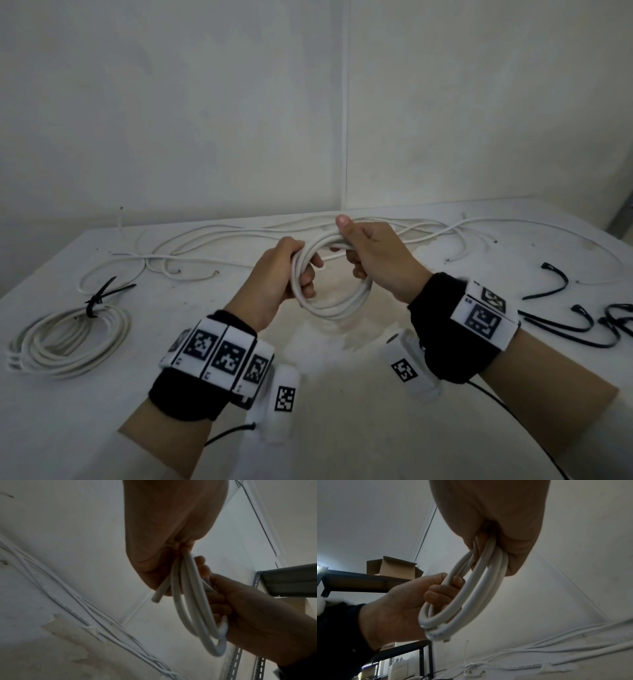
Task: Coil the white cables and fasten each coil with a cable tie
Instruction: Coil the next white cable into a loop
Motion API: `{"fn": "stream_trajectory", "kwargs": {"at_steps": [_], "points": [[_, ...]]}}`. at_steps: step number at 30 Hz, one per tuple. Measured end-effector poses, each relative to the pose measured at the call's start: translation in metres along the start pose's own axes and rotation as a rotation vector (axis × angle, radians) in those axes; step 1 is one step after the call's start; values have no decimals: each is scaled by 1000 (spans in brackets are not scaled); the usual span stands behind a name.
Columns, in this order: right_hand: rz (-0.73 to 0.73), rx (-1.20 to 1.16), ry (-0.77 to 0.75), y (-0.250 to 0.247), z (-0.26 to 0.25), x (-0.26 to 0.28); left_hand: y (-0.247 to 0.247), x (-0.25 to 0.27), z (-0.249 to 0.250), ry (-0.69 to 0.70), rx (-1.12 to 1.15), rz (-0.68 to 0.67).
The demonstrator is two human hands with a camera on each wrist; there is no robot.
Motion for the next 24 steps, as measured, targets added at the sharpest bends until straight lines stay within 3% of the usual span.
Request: {"fn": "stream_trajectory", "kwargs": {"at_steps": [6,13,17,20,24], "points": [[-62,107,-49,7,-5,-1,6,-2,8,39,-156,79],[-73,-73,-18,1,1,2,-3,1,6,54,106,230],[-120,-229,23,7,5,6,-6,1,5,66,160,251],[-147,-203,-2,10,5,5,-8,0,2,78,144,274],[-71,-127,-30,7,10,3,-6,-1,-2,74,67,225]]}}
Point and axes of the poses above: each hand's wrist, its own x-axis away from the middle knuckle, its own y-axis out of the palm, z = x × y, the point moved 8 cm from there along -x, towards the middle knuckle, and after that the axes turned 5 degrees about -x, right-handed, at the moved point
